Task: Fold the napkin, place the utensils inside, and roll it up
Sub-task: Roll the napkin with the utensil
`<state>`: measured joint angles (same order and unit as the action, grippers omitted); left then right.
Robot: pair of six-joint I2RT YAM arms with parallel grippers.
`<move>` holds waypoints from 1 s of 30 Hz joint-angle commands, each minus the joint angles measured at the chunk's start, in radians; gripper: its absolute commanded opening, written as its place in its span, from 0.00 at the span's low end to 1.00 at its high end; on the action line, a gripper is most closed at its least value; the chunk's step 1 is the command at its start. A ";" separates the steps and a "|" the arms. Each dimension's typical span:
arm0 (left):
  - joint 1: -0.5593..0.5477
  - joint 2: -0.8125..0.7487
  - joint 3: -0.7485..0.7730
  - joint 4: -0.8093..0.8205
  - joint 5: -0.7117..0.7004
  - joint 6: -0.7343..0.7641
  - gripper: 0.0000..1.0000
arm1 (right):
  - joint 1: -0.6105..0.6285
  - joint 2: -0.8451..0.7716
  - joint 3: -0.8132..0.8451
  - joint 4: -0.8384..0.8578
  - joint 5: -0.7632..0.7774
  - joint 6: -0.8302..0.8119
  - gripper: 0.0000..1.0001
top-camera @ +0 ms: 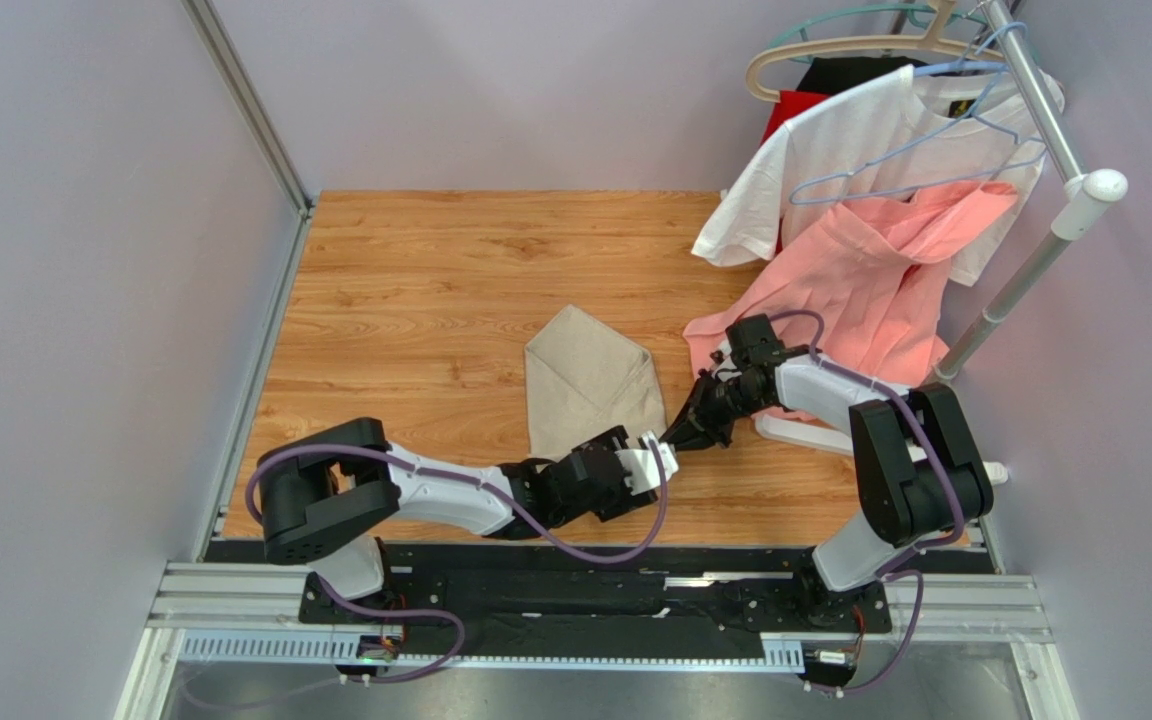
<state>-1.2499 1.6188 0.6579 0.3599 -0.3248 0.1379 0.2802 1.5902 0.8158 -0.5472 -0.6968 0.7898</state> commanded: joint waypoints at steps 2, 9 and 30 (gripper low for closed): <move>-0.009 -0.092 -0.017 0.048 -0.026 0.023 0.74 | -0.006 -0.024 -0.006 0.029 -0.049 0.023 0.00; -0.011 -0.033 0.012 0.027 -0.030 0.049 0.76 | -0.006 -0.036 -0.013 0.035 -0.053 0.034 0.00; -0.011 0.003 0.048 -0.058 -0.026 0.023 0.45 | -0.003 -0.035 -0.026 0.052 -0.059 0.042 0.00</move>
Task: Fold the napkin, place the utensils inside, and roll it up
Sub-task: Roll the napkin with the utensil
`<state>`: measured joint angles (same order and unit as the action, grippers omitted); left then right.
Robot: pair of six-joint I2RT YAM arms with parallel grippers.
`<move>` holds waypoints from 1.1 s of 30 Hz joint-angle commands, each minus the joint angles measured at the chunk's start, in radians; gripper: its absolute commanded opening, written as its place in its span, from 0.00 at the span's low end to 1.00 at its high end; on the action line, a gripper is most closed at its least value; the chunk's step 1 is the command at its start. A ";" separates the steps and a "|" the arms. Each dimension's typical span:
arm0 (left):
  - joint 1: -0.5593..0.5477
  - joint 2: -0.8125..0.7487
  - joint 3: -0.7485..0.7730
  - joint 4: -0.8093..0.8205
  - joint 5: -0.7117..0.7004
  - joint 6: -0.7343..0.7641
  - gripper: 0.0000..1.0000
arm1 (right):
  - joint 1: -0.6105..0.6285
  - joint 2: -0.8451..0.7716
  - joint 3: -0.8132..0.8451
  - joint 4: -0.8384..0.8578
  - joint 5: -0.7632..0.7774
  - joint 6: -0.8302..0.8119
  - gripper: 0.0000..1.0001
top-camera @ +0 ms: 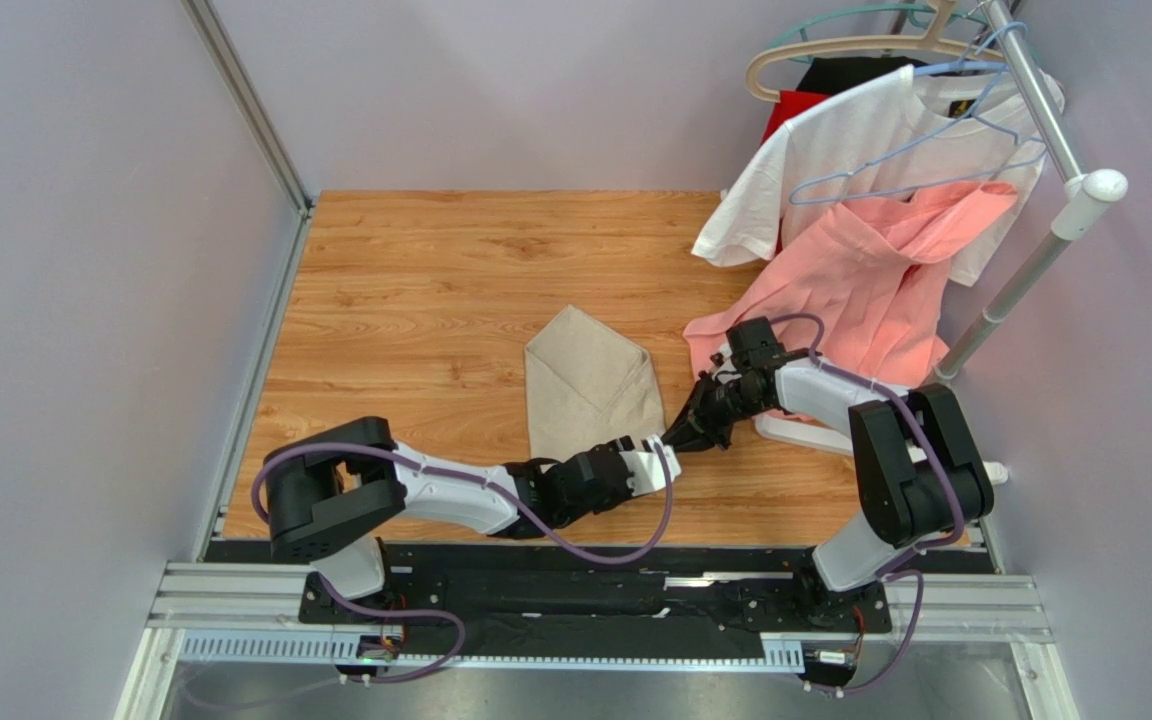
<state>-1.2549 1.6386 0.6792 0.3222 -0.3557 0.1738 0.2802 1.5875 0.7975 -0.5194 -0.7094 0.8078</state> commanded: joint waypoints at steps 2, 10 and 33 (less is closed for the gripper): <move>-0.006 -0.019 0.029 -0.031 0.004 -0.019 0.39 | -0.004 -0.034 -0.012 0.025 -0.045 0.025 0.00; -0.006 0.004 0.048 -0.061 0.055 -0.025 0.21 | -0.004 -0.034 -0.012 0.027 -0.041 0.028 0.00; 0.299 0.150 0.273 -0.471 0.831 -0.155 0.00 | -0.223 -0.486 -0.228 0.289 0.077 -0.010 0.70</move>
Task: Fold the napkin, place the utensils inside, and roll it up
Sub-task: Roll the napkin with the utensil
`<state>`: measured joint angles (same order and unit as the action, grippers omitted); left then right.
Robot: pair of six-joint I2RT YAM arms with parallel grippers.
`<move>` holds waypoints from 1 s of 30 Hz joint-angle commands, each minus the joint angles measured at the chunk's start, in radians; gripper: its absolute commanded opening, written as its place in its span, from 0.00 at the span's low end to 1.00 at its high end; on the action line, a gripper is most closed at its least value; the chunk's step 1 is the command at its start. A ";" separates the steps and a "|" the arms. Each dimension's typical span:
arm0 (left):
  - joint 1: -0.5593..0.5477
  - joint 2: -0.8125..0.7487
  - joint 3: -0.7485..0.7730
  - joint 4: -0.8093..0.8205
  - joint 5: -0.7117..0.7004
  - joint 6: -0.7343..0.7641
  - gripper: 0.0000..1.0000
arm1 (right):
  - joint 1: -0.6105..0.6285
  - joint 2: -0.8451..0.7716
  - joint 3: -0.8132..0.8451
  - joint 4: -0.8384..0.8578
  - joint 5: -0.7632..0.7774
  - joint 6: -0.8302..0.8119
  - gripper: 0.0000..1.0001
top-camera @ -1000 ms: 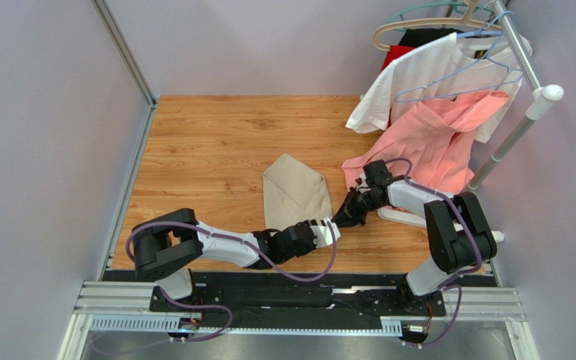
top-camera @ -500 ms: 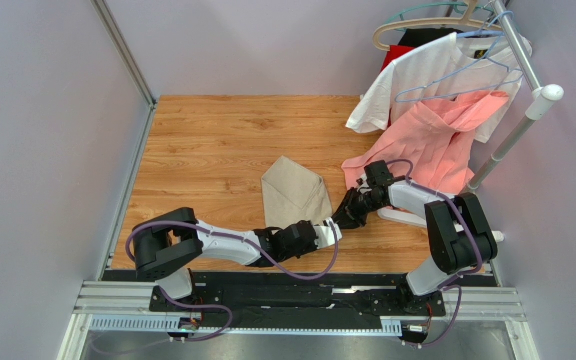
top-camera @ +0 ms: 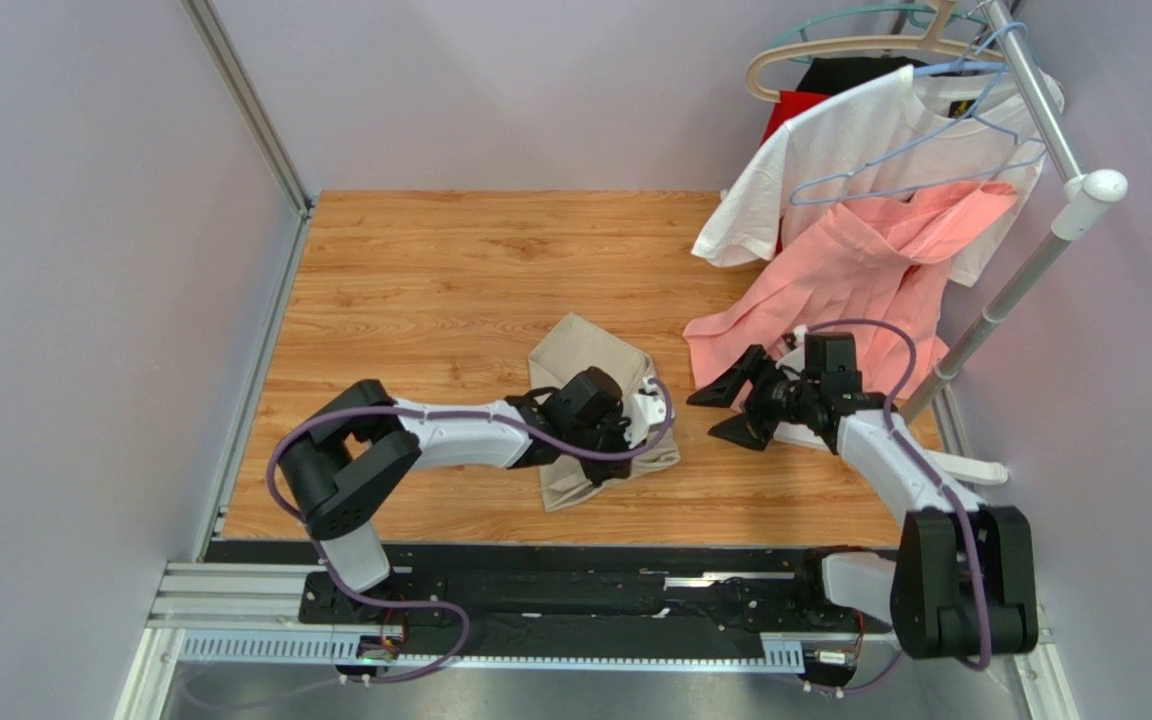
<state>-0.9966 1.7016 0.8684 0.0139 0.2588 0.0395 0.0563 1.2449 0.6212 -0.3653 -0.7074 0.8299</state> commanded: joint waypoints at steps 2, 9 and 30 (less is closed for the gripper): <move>0.058 0.116 0.124 -0.216 0.263 -0.018 0.00 | 0.000 -0.208 -0.112 0.217 0.095 -0.044 0.70; 0.119 0.188 0.217 -0.340 0.401 -0.012 0.00 | 0.039 -0.488 -0.247 0.422 0.170 -0.172 0.69; 0.220 0.346 0.431 -0.738 0.589 0.086 0.00 | 0.477 -0.333 -0.261 0.430 0.371 -0.555 0.71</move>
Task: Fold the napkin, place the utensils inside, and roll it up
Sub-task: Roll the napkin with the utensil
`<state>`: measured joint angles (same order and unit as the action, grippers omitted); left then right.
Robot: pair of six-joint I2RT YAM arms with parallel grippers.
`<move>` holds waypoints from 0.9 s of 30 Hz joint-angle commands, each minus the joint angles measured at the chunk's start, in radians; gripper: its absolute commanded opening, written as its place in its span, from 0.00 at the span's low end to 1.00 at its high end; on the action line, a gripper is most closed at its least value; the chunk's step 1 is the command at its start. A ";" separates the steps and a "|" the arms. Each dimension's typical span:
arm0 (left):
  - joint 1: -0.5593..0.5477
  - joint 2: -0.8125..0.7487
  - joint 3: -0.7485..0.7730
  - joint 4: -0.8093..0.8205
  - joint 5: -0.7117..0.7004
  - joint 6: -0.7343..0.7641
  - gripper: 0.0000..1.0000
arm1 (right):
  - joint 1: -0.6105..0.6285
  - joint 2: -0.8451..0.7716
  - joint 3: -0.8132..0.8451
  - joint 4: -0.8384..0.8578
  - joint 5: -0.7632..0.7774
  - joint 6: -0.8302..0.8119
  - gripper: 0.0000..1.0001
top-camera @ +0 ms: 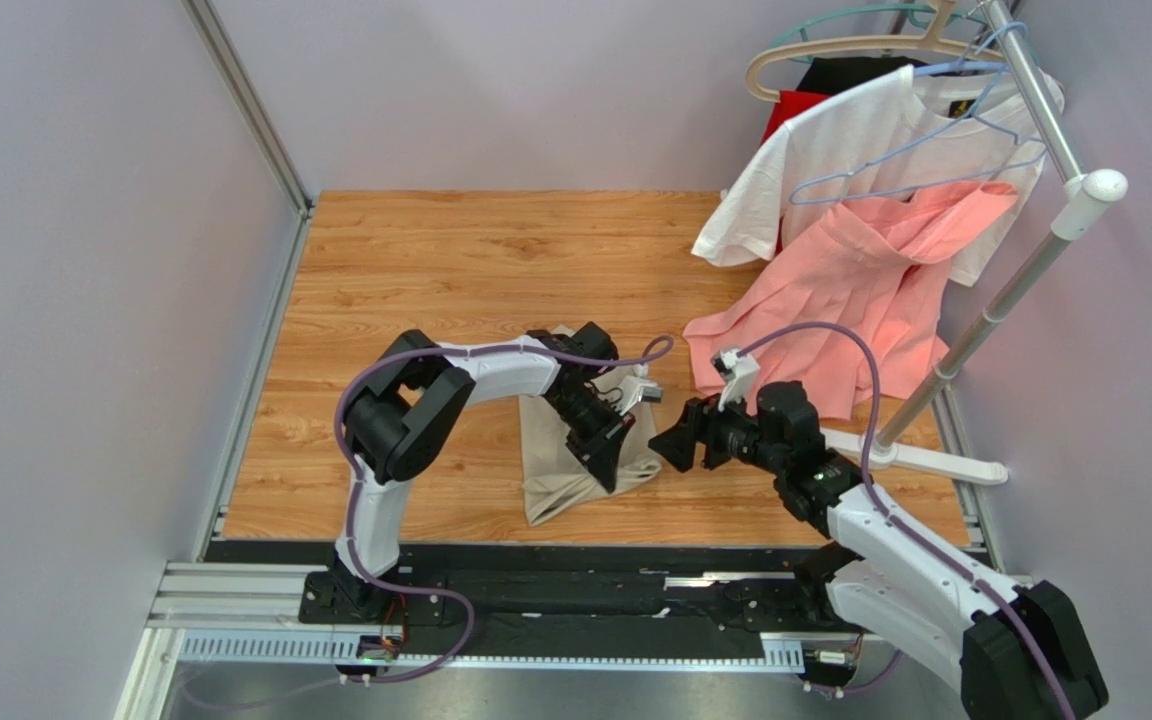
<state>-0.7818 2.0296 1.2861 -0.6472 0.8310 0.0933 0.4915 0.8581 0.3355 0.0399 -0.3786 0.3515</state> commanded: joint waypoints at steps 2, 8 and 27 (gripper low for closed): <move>0.010 0.026 0.018 -0.086 0.025 0.040 0.00 | 0.105 0.085 0.034 0.043 0.059 -0.094 0.71; 0.036 0.053 0.039 -0.117 0.060 0.062 0.00 | 0.272 0.151 0.045 0.077 0.172 -0.189 0.70; 0.047 0.054 0.042 -0.140 0.076 0.086 0.00 | 0.403 0.237 0.040 0.161 0.346 -0.335 0.69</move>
<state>-0.7387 2.0731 1.3064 -0.7521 0.9119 0.1452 0.8848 1.0836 0.3527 0.1169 -0.0975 0.0608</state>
